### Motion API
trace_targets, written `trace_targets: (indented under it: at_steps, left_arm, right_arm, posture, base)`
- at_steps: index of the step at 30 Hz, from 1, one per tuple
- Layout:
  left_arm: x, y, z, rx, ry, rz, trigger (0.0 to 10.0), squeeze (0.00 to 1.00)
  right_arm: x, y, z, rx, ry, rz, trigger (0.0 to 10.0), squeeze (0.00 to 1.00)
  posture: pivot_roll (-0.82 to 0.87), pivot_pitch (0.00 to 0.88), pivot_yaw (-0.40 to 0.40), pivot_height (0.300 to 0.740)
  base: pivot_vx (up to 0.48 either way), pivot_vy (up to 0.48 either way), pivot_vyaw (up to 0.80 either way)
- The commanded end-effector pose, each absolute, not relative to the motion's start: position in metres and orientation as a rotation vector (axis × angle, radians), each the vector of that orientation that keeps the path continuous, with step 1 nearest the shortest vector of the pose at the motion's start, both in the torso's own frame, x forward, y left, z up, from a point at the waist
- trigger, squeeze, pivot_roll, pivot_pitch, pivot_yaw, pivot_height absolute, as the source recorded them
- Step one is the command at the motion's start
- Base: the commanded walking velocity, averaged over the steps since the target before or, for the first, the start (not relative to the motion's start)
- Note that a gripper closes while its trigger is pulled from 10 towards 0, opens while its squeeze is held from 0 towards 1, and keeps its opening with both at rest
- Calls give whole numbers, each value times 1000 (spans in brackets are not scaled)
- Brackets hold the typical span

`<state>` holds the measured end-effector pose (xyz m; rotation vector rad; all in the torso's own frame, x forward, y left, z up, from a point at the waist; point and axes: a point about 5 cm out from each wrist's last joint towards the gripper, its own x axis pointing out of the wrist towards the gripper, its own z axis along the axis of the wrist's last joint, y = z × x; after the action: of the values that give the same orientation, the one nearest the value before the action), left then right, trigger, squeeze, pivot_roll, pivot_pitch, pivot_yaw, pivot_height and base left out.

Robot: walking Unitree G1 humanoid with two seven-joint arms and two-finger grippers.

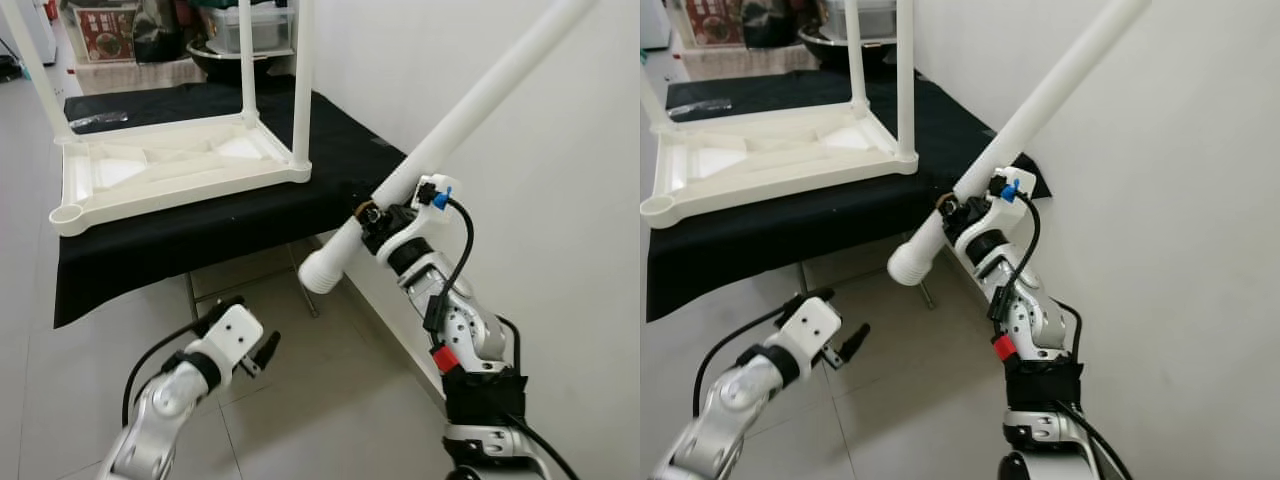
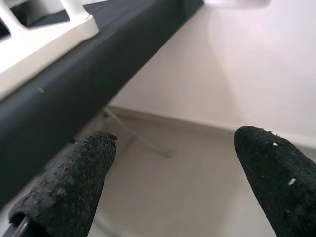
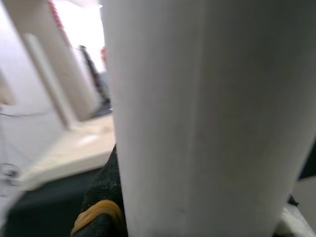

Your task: Building children table

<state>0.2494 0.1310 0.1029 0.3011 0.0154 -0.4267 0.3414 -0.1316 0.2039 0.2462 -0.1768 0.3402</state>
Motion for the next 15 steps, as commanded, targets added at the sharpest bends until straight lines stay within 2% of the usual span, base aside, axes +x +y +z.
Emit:
trace_targets:
  at_steps: [1, 3, 4, 7, 10, 15]
  left_arm:
    - [244, 123, 110, 219, 8, -417, 10000, 0]
    - [238, 116, 110, 181, 11, -421, 10000, 0]
    - [230, 109, 110, 126, 17, -403, 10000, 0]
    - [223, 107, 108, 80, 34, -366, 10000, 0]
    - [216, 103, 102, 38, 64, -362, 10000, 0]
    - [216, 105, 105, 30, 67, -336, 10000, 0]
  right_arm:
    - [336, -131, 198, 98, -203, 311, 10000, 0]
    - [330, -135, 190, 59, -194, 283, 10000, 0]
    - [318, -139, 175, 29, -158, 265, 10000, 0]
    - [306, -136, 163, 10, -124, 297, 10000, 0]
    - [296, -133, 155, 28, -109, 295, 10000, 0]
    - [277, -122, 138, 46, -58, 310, 10000, 0]
  posture:
    - [65, 0, -75, 740]
    - [76, 0, -86, 740]
    - [73, 0, -87, 740]
    - [67, 0, -82, 740]
    - [65, 0, -80, 740]
    - [61, 0, -80, 740]
  base:
    - [0, 0, 0]
    - [0, 0, 0]
    - [0, 0, 0]
    - [0, 0, 0]
    - [0, 0, 513]
    - [0, 0, 781]
